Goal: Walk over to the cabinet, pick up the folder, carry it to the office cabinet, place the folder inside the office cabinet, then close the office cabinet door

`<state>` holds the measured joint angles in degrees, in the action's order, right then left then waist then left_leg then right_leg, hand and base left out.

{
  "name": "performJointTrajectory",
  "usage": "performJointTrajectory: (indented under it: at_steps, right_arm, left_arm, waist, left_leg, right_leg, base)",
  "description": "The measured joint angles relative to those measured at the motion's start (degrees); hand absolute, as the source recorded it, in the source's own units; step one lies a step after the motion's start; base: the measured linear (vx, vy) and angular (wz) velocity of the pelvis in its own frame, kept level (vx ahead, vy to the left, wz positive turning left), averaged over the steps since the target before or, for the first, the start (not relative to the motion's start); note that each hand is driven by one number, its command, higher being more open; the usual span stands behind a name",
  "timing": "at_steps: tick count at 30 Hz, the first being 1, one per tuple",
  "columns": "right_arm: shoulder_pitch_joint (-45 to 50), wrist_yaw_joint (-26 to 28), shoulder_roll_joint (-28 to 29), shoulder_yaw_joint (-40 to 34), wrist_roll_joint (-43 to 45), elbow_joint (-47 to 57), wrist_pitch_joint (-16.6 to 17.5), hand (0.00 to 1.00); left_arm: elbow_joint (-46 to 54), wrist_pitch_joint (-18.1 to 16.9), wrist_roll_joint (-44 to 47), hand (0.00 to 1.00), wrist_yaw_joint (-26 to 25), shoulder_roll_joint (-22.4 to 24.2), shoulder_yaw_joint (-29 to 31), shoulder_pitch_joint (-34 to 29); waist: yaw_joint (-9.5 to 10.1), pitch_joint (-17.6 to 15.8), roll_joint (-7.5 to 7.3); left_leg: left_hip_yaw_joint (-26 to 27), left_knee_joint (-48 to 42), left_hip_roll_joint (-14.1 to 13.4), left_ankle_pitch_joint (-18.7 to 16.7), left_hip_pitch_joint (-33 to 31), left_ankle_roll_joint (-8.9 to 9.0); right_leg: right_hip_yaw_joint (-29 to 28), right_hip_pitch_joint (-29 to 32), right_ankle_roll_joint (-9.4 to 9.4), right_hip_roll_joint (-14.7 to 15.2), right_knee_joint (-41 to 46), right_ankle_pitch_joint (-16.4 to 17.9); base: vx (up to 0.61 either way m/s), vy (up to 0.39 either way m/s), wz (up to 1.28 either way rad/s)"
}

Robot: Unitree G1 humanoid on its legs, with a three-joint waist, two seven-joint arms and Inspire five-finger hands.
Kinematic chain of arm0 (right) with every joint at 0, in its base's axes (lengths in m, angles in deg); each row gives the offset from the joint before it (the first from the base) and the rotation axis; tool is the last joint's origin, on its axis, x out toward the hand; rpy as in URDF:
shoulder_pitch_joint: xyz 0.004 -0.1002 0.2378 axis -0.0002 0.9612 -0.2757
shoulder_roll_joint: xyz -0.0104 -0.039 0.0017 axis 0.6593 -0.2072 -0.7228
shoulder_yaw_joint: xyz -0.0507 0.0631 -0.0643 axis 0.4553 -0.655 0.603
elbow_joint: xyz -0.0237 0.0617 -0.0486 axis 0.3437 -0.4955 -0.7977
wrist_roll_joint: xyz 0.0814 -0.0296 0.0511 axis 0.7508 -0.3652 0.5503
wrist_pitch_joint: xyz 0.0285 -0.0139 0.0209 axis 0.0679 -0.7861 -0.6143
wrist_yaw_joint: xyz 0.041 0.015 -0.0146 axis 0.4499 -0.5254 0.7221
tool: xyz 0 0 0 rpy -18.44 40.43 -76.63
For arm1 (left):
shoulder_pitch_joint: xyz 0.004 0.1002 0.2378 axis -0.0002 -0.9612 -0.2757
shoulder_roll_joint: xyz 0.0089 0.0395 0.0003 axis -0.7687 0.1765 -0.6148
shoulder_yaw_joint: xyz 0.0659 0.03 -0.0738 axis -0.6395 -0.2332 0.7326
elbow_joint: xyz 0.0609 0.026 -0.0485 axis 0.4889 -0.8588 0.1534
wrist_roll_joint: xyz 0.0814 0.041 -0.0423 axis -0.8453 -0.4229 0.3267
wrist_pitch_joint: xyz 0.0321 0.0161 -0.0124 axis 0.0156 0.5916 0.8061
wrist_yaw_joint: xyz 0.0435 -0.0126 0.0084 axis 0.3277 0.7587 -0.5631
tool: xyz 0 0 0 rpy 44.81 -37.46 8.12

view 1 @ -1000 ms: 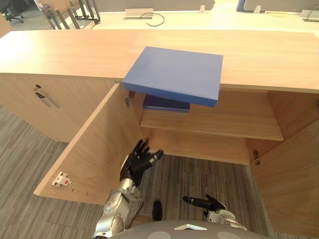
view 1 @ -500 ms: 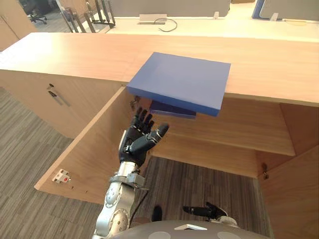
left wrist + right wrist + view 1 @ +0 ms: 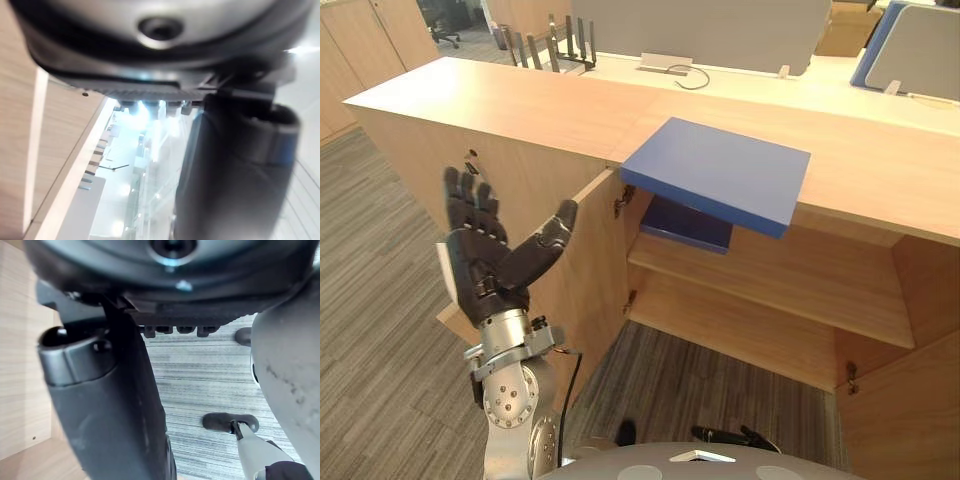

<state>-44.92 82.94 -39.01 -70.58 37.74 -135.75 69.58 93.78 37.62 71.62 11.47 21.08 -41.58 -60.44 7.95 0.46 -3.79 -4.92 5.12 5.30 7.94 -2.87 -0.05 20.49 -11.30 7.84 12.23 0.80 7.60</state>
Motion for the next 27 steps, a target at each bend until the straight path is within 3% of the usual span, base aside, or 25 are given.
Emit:
performJointTrajectory:
  at_steps: [5,8,10,13,20,27]
  right_arm:
    - [0.3,-0.4,0.5,0.1,-0.1,-0.1,0.0,1.0]
    - [0.2,-0.2,0.4,0.1,-0.1,0.0,0.0,1.0]
    - [-0.1,0.0,0.4,0.1,-0.3,-0.1,-0.1,1.0]
    - [-0.4,0.7,0.1,0.2,-0.6,-0.1,0.0,1.0]
    - [-1.0,1.3,-0.6,0.4,-2.2,-0.2,0.0,1.0]
    - [-2.1,1.5,-0.9,0.7,-2.9,-0.2,0.0,1.0]
  left_arm:
    - [0.7,0.2,-9.7,1.0,-3.4,-2.6,-1.7,2.6]
    - [1.0,0.3,-17.8,1.0,-3.3,-8.2,-3.2,7.4]
    - [1.0,0.2,-23.2,1.0,-2.1,-11.8,-3.4,11.9]
    - [0.7,0.3,-29.2,1.0,-2.2,-13.5,-3.6,15.4]
    - [-4.9,0.2,-39.9,1.0,-0.5,-21.0,-6.3,25.4]
    - [-10.0,0.2,-44.5,1.0,1.2,-25.1,-7.2,32.0]
  waist:
    - [-0.26,0.7,-0.5]
    - [-0.52,0.9,-0.42]
    - [-1.44,1.8,-0.36]
    - [-2.95,2.3,0.1]
    - [-4.33,2.5,1.17]
    - [-5.46,2.5,1.35]
  left_leg:
    - [0.9,0.0,-0.3,0.0,-0.2,0.01]
    - [2.2,0.0,-0.9,-0.2,-0.3,0.27]
    - [3.4,-0.1,-1.5,-0.4,-0.5,0.5]
    - [4.9,-0.2,-2.0,-0.2,-0.3,0.23]
    - [7.2,-0.2,-3.0,-0.7,0.4,0.76]
    - [8.3,-0.2,-3.4,-0.8,0.4,0.89]
  right_leg:
    - [-0.8,0.3,0.28,-0.4,-0.9,-0.5]
    - [-2.4,1.0,0.33,-0.5,-1.0,-0.8]
    - [-3.7,1.9,0.3,-0.7,-1.1,-1.0]
    - [-5.5,2.3,0.06,-1.3,-1.6,-1.8]
    - [-8.0,2.8,-0.24,-1.5,-2.0,-2.0]
    - [-9.2,3.4,-0.41,-1.7,-2.0,-2.2]
  base:
    - [-0.01,-0.022,-0.09]
    - [0.0,-0.01,-0.25]
    - [0.01,-0.019,-0.27]
    - [0.03,-0.03,-0.3]
    - [0.0,-0.017,-0.19]
    - [-0.01,-0.01,-0.09]
